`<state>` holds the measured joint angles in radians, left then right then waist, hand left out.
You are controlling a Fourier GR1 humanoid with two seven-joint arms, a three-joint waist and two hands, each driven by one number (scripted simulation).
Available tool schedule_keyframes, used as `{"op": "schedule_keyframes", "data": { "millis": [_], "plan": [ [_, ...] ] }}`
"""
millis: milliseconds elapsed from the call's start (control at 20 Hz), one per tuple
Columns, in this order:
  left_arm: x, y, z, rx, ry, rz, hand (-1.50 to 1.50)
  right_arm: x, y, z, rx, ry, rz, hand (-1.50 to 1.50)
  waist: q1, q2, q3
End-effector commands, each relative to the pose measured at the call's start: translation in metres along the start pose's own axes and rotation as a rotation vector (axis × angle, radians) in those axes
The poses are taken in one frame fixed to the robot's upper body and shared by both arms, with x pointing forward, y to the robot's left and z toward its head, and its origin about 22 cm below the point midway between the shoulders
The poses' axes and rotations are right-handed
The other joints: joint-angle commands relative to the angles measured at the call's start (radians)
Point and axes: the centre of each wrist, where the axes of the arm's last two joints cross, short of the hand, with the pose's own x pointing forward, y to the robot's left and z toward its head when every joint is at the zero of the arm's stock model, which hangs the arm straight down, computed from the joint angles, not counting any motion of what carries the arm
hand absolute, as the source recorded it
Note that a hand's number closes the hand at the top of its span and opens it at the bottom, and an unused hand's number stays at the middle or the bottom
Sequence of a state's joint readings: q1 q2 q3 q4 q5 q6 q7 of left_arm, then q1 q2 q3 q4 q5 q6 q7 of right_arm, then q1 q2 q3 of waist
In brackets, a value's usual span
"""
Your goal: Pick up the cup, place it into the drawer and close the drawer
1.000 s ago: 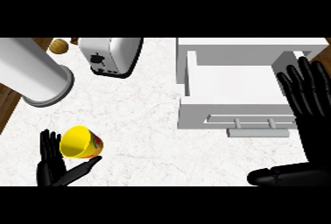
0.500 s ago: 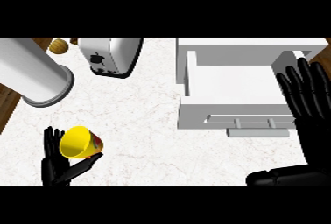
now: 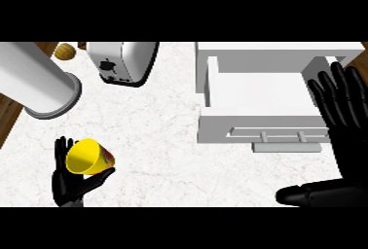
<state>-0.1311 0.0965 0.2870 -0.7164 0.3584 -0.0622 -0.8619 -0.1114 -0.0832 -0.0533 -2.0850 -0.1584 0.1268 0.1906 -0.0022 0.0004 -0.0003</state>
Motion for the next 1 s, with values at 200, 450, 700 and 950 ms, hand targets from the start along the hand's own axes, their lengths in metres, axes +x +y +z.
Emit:
{"op": "schedule_keyframes", "data": {
  "millis": [200, 450, 700, 950],
  "plan": [
    [-0.016, -0.016, 0.003, -0.071, -0.036, 0.139, 1.5, 0.004, -0.009, -0.001, 0.0, -0.005, 0.006, -1.5, -0.002, 0.001, 0.0],
    [-0.012, -0.011, -0.004, -0.093, -0.105, 0.101, 1.5, -0.001, -0.016, -0.002, -0.007, -0.012, 0.008, -1.5, 0.0, 0.0, 0.0],
    [-0.005, -0.001, -0.009, -0.052, -0.194, 0.041, 1.5, -0.006, -0.008, 0.013, -0.01, -0.015, 0.003, -1.5, -0.001, 0.0, 0.0],
    [-0.004, -0.025, -0.03, -0.225, -0.167, 0.071, 1.5, 0.017, -0.015, 0.012, -0.014, -0.006, 0.007, -1.5, -0.01, 0.001, -0.001]
  ]
}}
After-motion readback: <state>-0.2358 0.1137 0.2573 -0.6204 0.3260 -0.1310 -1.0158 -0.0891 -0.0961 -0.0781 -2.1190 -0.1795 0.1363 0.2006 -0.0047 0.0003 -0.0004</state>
